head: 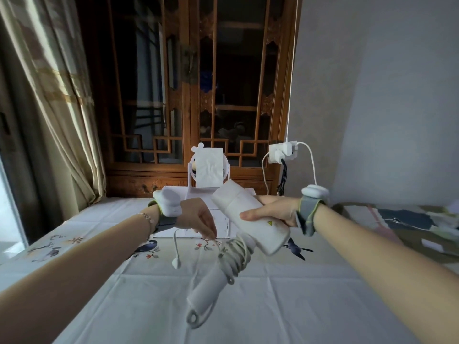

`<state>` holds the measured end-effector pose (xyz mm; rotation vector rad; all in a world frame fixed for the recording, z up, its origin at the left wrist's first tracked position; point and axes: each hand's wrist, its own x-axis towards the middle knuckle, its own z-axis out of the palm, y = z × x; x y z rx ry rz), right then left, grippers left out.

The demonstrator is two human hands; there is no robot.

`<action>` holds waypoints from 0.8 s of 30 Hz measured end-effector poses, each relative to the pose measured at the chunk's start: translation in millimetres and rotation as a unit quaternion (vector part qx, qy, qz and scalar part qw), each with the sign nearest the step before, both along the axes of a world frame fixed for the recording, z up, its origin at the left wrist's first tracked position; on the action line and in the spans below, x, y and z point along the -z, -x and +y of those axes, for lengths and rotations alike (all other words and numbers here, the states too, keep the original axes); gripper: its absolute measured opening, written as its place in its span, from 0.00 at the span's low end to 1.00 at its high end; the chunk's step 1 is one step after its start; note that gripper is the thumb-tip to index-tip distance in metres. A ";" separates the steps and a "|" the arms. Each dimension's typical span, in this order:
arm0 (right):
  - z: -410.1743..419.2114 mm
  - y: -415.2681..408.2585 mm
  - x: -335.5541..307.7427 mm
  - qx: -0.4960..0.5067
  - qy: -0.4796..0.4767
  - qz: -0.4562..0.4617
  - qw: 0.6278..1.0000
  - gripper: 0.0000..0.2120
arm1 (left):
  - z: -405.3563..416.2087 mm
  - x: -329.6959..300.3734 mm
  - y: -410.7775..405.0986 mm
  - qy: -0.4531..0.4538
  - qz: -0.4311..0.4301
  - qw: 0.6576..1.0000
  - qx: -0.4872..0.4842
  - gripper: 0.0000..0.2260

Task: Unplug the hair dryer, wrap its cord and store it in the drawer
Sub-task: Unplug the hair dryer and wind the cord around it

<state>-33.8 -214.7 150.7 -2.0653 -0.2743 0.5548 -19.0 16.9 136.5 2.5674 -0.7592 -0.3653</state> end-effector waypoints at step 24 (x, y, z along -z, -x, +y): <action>25.8 -15.6 11.2 0.327 -0.002 -0.237 0.915 0.38 | -30.6 -9.5 12.8 0.264 -0.038 0.945 -0.190 0.08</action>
